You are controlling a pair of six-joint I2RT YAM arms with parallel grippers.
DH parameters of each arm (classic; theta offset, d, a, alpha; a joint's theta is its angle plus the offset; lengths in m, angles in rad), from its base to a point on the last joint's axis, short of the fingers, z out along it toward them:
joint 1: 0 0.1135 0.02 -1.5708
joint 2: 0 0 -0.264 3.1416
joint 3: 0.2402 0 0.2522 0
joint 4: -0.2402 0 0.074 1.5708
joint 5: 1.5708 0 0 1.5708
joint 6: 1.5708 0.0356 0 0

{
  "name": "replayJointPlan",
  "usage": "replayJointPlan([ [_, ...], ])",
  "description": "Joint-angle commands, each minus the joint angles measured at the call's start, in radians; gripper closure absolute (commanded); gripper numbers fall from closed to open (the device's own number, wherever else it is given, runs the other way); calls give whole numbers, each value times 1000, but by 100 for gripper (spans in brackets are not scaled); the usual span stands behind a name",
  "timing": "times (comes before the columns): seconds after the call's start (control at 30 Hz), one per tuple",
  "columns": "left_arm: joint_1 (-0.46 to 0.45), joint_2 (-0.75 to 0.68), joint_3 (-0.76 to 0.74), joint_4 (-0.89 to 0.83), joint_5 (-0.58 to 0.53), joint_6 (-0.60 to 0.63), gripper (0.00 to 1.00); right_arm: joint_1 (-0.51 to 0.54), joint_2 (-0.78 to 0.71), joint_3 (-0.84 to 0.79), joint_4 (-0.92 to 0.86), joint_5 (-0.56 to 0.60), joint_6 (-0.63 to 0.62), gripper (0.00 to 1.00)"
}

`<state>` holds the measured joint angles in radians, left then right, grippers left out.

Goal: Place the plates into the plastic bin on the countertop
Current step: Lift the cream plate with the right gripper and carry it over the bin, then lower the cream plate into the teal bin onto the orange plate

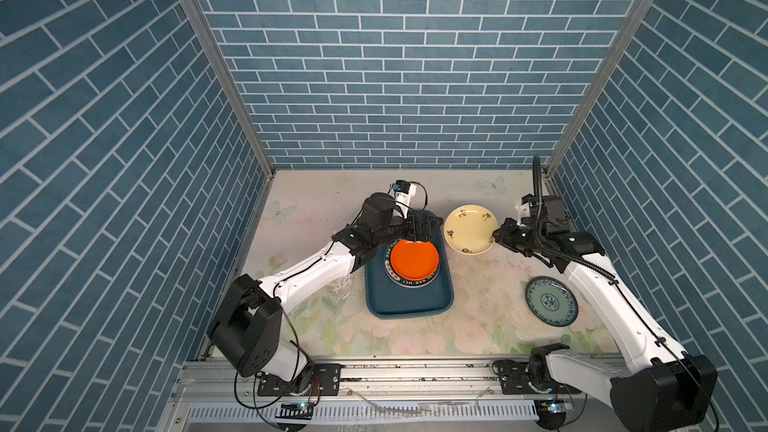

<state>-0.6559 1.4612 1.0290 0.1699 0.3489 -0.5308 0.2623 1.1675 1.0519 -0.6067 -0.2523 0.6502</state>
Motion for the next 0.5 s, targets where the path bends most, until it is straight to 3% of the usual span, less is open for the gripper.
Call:
replayJointPlan([
  [0.0,29,-67,-48,-21,-97,-14,0,42,60,42,102,-82,22,100],
  [0.47,103,-255,-185,-77,-214,-43,0,215,374,142,210,-147,32,100],
])
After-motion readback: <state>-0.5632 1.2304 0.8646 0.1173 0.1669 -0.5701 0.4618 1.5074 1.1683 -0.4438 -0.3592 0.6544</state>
